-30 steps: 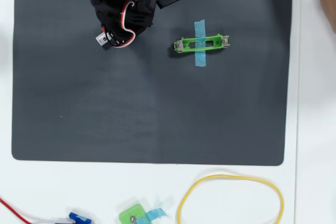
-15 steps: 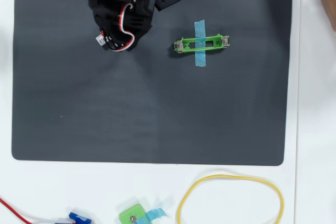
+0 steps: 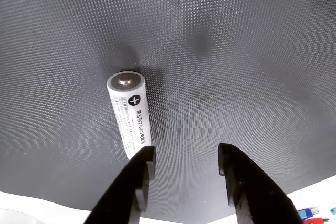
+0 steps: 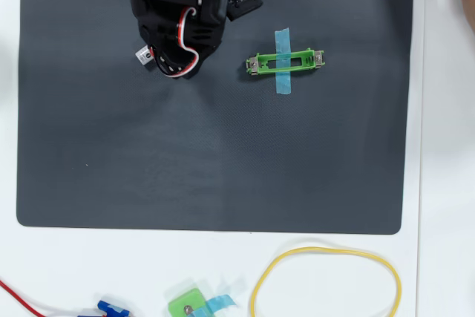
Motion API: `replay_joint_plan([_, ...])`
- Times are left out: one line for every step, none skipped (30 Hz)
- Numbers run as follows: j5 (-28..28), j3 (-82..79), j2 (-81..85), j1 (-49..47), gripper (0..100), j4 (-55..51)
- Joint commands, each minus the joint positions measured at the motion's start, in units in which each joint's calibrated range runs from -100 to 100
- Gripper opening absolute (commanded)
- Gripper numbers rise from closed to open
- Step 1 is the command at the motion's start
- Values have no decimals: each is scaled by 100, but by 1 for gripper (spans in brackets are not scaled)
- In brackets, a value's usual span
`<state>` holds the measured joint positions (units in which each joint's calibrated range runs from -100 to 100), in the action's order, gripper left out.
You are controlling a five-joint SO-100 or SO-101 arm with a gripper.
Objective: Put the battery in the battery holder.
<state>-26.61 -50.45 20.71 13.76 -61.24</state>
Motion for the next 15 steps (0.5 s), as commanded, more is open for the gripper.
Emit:
replay_joint_plan([17, 120, 14, 62, 11, -117])
replay_joint_plan([6, 103, 14, 103, 11, -310])
replay_joint_plan([1, 103, 14, 114, 11, -397])
replay_joint_plan([6, 94, 14, 124, 11, -397])
replay_joint_plan([11, 94, 14, 124, 11, -406])
replay_joint_plan([11, 85, 14, 124, 11, -589])
replay_joint_plan([11, 103, 14, 124, 11, -729])
replay_joint_plan([11, 111, 14, 124, 11, -747])
replay_joint_plan([6, 103, 14, 124, 11, -747])
replay_joint_plan([6, 103, 14, 134, 11, -747])
replay_joint_plan([-4, 103, 14, 134, 11, -747])
replay_joint_plan([-10, 103, 14, 134, 11, -747])
replay_joint_plan([-15, 103, 14, 155, 11, -747])
replay_joint_plan([-25, 120, 14, 342, 11, -694])
replay_joint_plan([-25, 129, 14, 342, 11, -694])
